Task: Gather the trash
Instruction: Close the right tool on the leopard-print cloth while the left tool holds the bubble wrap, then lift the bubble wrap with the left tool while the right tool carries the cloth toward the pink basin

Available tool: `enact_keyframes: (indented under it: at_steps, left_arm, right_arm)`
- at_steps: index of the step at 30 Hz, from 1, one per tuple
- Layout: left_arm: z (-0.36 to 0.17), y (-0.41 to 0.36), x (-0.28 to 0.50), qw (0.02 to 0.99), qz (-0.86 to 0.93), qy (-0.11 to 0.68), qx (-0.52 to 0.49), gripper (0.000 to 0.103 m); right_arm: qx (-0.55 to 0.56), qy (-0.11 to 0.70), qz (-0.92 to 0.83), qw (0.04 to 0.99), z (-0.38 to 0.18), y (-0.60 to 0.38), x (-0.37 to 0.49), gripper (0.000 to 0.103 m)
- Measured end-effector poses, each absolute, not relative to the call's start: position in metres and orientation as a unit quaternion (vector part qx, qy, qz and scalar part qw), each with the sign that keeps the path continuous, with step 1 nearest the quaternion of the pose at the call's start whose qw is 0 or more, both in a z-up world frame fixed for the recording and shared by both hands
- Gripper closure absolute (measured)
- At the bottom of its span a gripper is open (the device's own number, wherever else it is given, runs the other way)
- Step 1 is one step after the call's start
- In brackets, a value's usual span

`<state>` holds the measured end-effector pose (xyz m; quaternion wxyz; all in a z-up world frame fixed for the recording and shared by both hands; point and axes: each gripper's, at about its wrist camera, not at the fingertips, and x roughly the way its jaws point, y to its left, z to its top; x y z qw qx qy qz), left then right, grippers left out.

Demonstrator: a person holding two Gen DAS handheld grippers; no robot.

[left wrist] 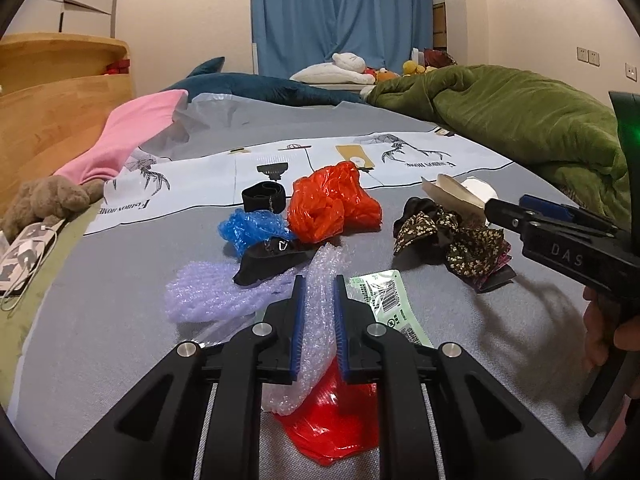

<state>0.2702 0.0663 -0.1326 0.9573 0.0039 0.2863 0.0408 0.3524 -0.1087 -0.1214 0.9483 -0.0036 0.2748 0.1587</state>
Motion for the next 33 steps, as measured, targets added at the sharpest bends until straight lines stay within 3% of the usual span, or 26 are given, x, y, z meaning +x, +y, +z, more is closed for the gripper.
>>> enact_keyframes:
  at_steps: [5, 9, 11, 15, 17, 20, 33]
  left_arm:
    - [-0.135, 0.067, 0.272, 0.956, 0.042, 0.292, 0.006, 0.086]
    - [-0.137, 0.066, 0.273, 0.954, 0.043, 0.298, 0.009, 0.084]
    - [-0.139, 0.067, 0.274, 0.953, 0.043, 0.301, 0.008, 0.084]
    - [-0.140, 0.068, 0.276, 0.950, 0.041, 0.310, 0.002, 0.077]
    - [-0.142, 0.071, 0.278, 0.948, 0.042, 0.316, -0.007, 0.077]
    - [-0.138, 0.075, 0.274, 0.952, 0.037, 0.304, -0.020, 0.090]
    - [-0.096, 0.049, 0.238, 0.975, 0.045, 0.215, 0.026, 0.091]
  right_arm:
    - [-0.051, 0.286, 0.188, 0.938, -0.129, -0.084, 0.357, 0.050]
    - [-0.062, 0.313, 0.180, 0.930, -0.137, -0.077, 0.366, 0.058]
    - [-0.056, 0.328, 0.179, 0.926, -0.142, -0.078, 0.371, 0.072]
    - [-0.046, 0.363, 0.176, 0.914, -0.152, -0.080, 0.382, 0.085]
    - [-0.046, 0.366, 0.178, 0.912, -0.153, -0.079, 0.383, 0.100]
    - [-0.039, 0.342, 0.184, 0.920, -0.147, -0.081, 0.376, 0.101]
    - [-0.017, 0.262, 0.195, 0.945, -0.092, -0.100, 0.330, 0.101]
